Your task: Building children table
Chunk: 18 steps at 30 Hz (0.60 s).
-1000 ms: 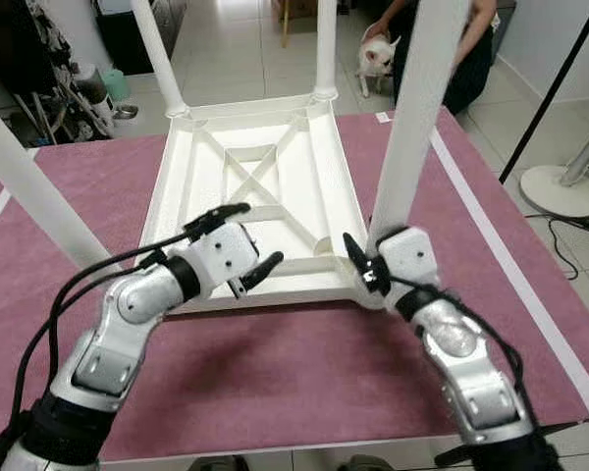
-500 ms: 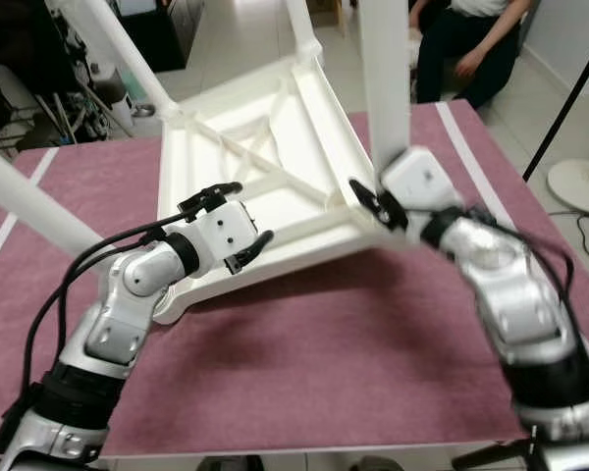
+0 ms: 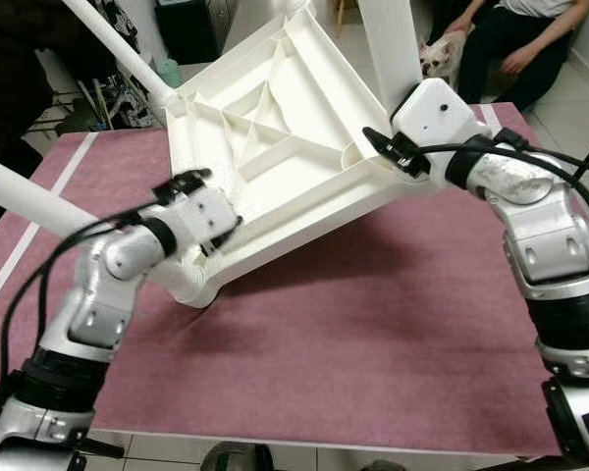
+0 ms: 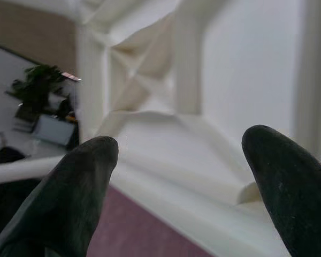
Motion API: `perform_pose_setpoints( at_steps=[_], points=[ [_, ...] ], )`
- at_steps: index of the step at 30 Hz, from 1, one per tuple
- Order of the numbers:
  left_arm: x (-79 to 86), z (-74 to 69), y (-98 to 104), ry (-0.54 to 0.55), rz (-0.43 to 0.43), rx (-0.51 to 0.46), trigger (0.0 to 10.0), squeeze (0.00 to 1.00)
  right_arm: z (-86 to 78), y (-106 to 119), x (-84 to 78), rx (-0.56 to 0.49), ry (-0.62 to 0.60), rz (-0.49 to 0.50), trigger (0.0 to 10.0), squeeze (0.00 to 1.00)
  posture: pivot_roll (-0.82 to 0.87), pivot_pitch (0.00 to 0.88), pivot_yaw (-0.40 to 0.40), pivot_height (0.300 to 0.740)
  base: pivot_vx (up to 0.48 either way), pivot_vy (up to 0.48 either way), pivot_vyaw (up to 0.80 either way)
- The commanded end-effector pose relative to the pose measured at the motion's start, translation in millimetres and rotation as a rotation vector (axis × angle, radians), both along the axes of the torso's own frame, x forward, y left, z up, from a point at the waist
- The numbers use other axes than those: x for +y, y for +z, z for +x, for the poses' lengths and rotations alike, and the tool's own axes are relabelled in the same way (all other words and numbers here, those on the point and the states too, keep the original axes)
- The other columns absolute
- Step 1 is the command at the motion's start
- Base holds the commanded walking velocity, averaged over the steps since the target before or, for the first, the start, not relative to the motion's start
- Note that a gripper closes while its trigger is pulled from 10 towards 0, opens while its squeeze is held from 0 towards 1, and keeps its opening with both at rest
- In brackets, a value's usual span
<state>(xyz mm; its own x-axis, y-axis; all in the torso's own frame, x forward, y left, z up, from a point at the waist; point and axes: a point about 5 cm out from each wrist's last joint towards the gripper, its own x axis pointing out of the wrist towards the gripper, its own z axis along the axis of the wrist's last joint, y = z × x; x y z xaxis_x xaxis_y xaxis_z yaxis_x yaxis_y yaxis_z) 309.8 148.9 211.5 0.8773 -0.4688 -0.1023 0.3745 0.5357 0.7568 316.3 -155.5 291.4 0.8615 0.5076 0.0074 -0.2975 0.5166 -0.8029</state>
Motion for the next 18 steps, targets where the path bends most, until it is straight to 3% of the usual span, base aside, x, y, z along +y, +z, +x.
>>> perform_pose_setpoints(
  at_steps=[1, 5, 7, 10, 13, 18],
  points=[
    [21.0, 5.7, 13.6, 0.278, -0.117, -0.223, 10.0, 0.00, -3.4, 10.4, -3.3, -0.145, -0.072, -0.284, 10.0, 0.00, -0.06, 0.000, 0.107, 0.740, 0.000, 0.000, 0.00],
    [26.7, 6.3, 15.5, 0.322, -0.147, -0.239, 10.0, 0.00, -2.3, 10.5, -4.8, -0.139, -0.078, -0.288, 10.0, 0.00, -0.06, 0.000, 0.109, 0.740, 0.000, 0.000, 0.00],
    [37.9, 3.4, 19.8, 0.403, -0.250, -0.270, 10.0, 0.00, 4.1, 14.7, -12.8, -0.129, -0.101, -0.324, 10.0, 0.00, -0.06, 0.000, 0.110, 0.740, 0.000, 0.000, 0.00],
    [41.9, 0.6, 20.2, 0.436, -0.287, -0.285, 10.0, 0.00, 10.1, 20.4, -18.0, -0.128, -0.110, -0.369, 10.0, 0.00, -0.06, 0.000, 0.110, 0.740, 0.000, 0.000, 0.00],
    [42.0, -0.4, 18.2, 0.447, -0.294, -0.286, 10.0, 0.00, 13.1, 25.4, -19.8, -0.136, -0.109, -0.394, 10.0, 0.00, -0.06, 0.000, 0.110, 0.740, 0.000, 0.000, 0.00],
    [32.5, -5.2, 7.1, 0.418, -0.319, -0.253, 10.0, 0.00, 20.0, 52.3, -24.2, -0.198, -0.111, -0.464, 10.0, 0.00, -0.06, 0.000, 0.120, 0.740, 0.000, 0.000, 0.00]
  ],
)
